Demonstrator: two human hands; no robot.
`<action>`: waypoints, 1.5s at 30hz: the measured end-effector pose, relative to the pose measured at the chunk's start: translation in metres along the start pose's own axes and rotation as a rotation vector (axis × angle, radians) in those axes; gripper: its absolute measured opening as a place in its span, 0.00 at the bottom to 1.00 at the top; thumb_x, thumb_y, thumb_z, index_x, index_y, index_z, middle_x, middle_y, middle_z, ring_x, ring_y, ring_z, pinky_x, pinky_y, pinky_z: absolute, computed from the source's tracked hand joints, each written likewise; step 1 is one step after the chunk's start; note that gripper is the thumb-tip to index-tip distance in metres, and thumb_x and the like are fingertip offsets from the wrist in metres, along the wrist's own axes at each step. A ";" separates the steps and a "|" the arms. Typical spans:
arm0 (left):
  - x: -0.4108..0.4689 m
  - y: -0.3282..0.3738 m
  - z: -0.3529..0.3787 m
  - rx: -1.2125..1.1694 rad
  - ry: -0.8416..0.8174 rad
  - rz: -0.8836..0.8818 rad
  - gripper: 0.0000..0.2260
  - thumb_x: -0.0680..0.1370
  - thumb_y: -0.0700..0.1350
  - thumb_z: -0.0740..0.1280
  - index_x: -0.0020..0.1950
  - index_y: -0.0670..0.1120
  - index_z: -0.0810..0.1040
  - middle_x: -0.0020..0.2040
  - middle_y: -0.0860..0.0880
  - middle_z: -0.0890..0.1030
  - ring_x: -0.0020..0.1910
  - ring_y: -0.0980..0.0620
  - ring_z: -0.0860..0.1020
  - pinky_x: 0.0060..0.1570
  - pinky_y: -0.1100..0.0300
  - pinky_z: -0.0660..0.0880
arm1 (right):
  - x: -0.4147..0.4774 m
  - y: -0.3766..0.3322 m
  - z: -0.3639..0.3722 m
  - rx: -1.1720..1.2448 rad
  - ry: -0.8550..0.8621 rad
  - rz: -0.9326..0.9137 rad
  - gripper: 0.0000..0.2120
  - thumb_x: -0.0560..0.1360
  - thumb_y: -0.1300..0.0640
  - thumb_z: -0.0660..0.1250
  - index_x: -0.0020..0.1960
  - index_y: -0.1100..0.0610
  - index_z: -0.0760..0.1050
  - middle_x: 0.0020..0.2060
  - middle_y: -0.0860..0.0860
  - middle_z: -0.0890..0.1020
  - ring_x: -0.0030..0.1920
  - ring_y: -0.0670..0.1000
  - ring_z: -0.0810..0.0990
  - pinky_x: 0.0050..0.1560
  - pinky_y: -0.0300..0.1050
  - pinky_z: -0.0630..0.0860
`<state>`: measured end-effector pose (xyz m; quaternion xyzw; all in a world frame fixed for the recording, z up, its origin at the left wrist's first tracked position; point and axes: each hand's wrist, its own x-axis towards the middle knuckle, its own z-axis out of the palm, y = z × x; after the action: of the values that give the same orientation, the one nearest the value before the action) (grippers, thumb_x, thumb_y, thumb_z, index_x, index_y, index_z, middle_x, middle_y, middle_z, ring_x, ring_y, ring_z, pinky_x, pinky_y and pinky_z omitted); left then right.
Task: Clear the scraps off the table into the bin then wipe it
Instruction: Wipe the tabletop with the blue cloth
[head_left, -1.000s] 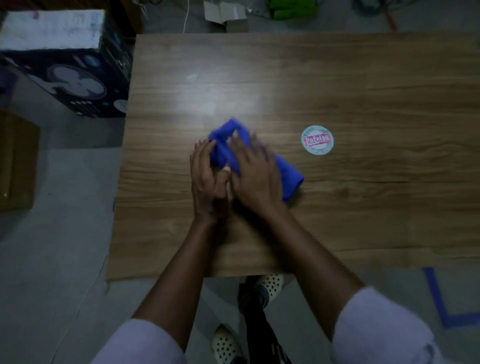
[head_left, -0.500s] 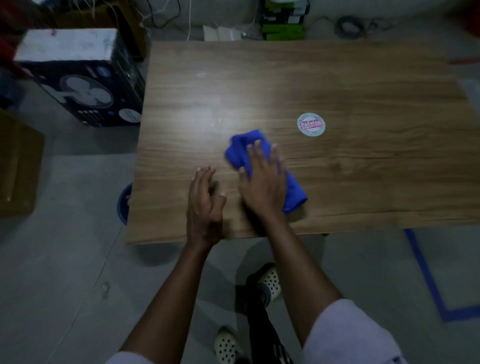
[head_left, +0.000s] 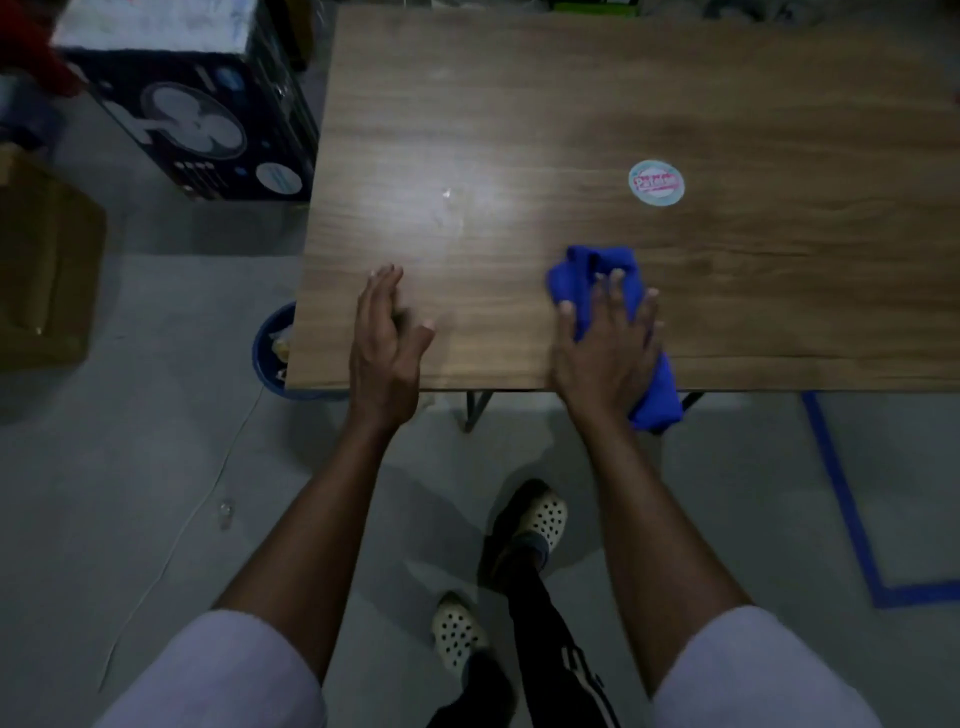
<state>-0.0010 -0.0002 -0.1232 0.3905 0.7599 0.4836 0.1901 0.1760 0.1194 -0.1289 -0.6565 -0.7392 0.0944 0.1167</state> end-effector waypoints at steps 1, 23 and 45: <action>-0.001 0.002 0.001 -0.049 0.011 0.002 0.29 0.78 0.48 0.64 0.79 0.42 0.65 0.77 0.44 0.67 0.77 0.49 0.65 0.75 0.56 0.64 | -0.013 -0.022 0.007 0.025 -0.001 -0.055 0.29 0.82 0.38 0.52 0.81 0.48 0.59 0.80 0.44 0.58 0.81 0.55 0.52 0.79 0.56 0.51; 0.006 -0.008 -0.006 -0.071 0.043 0.041 0.29 0.77 0.52 0.61 0.75 0.39 0.70 0.74 0.43 0.72 0.74 0.50 0.69 0.73 0.54 0.66 | -0.078 -0.097 0.033 0.147 -0.089 -0.443 0.25 0.82 0.49 0.50 0.78 0.52 0.65 0.80 0.48 0.61 0.81 0.58 0.52 0.80 0.58 0.49; 0.081 -0.008 0.031 0.010 0.136 0.032 0.23 0.81 0.56 0.59 0.71 0.45 0.77 0.71 0.46 0.76 0.76 0.47 0.68 0.73 0.44 0.66 | 0.036 -0.073 0.025 0.077 -0.266 -0.635 0.27 0.79 0.49 0.56 0.78 0.44 0.64 0.79 0.40 0.62 0.81 0.56 0.52 0.79 0.56 0.46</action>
<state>-0.0340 0.0786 -0.1369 0.3701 0.7671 0.5081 0.1282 0.0956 0.1467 -0.1302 -0.3707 -0.9113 0.1659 0.0673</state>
